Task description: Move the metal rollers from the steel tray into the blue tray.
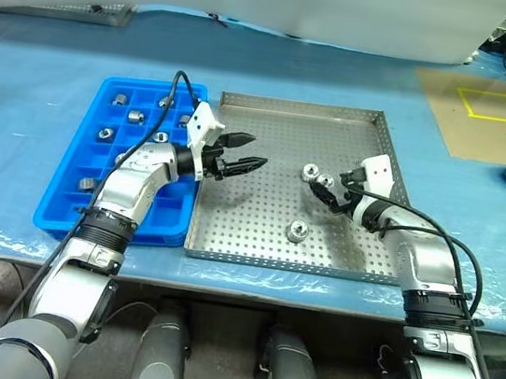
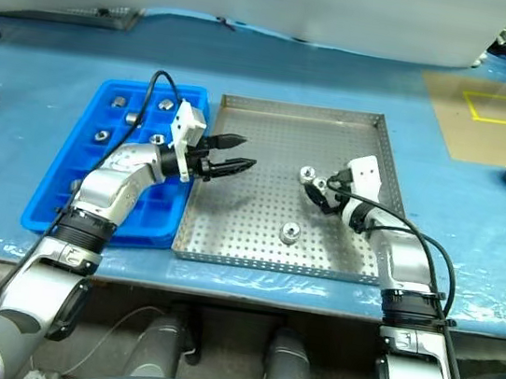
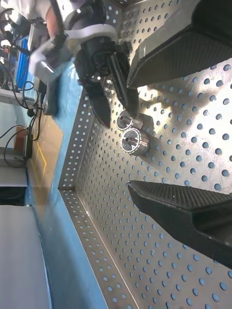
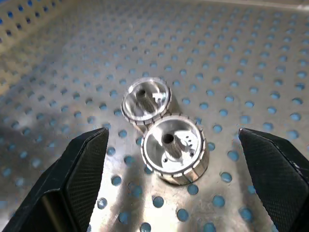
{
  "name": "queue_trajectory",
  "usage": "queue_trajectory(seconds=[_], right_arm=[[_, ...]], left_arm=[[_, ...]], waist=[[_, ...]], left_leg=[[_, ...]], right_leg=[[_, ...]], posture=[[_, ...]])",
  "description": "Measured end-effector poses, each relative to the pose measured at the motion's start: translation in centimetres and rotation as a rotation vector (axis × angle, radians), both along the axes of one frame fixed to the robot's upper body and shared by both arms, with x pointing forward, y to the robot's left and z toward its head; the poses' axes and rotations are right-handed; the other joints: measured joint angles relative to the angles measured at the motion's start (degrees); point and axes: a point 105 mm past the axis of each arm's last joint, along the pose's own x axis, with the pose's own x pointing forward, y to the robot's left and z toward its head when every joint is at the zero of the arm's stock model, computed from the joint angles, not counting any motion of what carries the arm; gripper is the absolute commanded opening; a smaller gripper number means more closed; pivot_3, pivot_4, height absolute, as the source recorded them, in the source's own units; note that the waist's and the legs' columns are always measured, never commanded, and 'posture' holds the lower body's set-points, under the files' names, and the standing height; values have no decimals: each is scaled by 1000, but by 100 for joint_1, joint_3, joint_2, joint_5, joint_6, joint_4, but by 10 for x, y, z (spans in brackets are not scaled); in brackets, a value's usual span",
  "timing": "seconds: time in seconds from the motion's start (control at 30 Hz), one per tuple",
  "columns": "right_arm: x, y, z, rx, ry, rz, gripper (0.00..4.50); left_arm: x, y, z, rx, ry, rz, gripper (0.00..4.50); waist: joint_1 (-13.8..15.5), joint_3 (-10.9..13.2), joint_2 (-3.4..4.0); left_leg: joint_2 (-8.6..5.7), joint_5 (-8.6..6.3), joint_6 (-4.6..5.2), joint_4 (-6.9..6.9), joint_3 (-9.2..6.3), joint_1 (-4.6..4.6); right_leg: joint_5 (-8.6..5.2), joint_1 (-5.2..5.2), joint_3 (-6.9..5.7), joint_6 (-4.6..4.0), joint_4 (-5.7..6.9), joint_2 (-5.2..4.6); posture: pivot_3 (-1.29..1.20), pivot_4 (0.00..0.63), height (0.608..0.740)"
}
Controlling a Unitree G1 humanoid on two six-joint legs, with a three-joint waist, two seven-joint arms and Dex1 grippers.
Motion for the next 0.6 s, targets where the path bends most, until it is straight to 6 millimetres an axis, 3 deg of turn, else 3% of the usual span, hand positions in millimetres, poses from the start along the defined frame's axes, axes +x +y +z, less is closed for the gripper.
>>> queue_trajectory(seconds=[0.23, 0.4, 0.6], right_arm=[[11, -5, 2, -36, -45, -34, 1658], [16, -3, 22, 86, -120, -70, 1610], [16, 5, 110, 338, -367, -50, 1610]], left_arm=[[2, 2, -3, 7, -1, 31, 3225], [10, -6, -2, -111, 42, 80, 3225], [19, -44, -13, -422, 325, 55, 3225]], waist=[[17, 0, 0], [6, 0, 1], [-3, 0, 1]], left_leg=[[0, 0, -1, -8, 2, 28], [-1, -1, 1, -9, 7, 23], [-1, -3, 5, -9, 15, 20]], right_leg=[[-1, 25, 2, 1, -7, 0], [0, 21, 3, 0, -9, 0], [0, 16, 8, 0, -10, 1]], posture=[[-168, 150, 740], [-221, 150, 740], [-264, 150, 740]])
